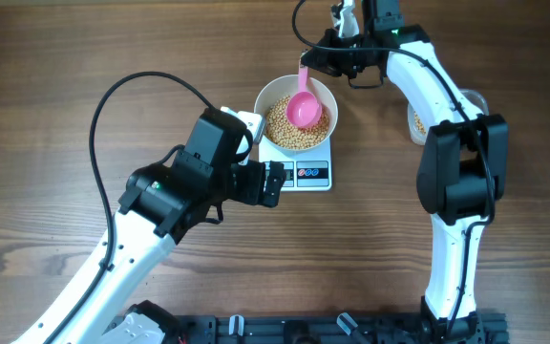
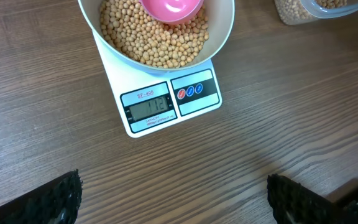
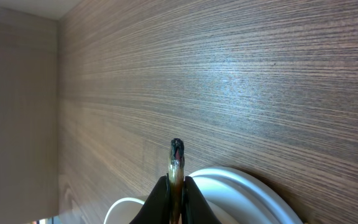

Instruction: Scoop item into bowl and weigh 150g on scale

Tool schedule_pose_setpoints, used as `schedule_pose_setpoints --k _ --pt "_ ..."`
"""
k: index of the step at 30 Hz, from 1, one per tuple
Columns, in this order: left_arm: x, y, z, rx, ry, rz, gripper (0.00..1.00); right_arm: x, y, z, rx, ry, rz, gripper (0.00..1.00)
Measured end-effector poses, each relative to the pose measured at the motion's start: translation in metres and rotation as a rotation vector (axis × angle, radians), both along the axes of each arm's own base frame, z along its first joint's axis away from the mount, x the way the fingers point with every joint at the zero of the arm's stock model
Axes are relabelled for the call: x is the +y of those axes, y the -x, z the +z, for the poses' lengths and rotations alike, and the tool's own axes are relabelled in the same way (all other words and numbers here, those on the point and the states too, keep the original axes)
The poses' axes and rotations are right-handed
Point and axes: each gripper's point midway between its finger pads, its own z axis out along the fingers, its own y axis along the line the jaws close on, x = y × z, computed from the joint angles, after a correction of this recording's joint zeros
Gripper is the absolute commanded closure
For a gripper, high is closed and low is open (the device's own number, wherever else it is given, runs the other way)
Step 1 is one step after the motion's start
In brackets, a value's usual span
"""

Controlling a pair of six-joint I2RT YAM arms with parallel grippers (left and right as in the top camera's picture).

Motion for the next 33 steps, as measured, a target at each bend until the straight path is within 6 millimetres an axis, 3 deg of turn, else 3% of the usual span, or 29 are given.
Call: schedule_pose_setpoints --k 10,19,33 --pt "0.0 0.0 0.0 0.0 0.0 0.0 0.0 -0.005 -0.017 0.025 -0.077 -0.121 0.008 0.96" --pt "0.0 0.0 0.0 0.0 0.0 0.0 0.0 -0.013 -0.017 0.029 -0.075 -0.144 0.012 0.96" --pt "0.0 0.0 0.0 0.0 0.0 0.0 0.0 -0.03 0.035 0.042 -0.077 0.029 0.154 0.96"
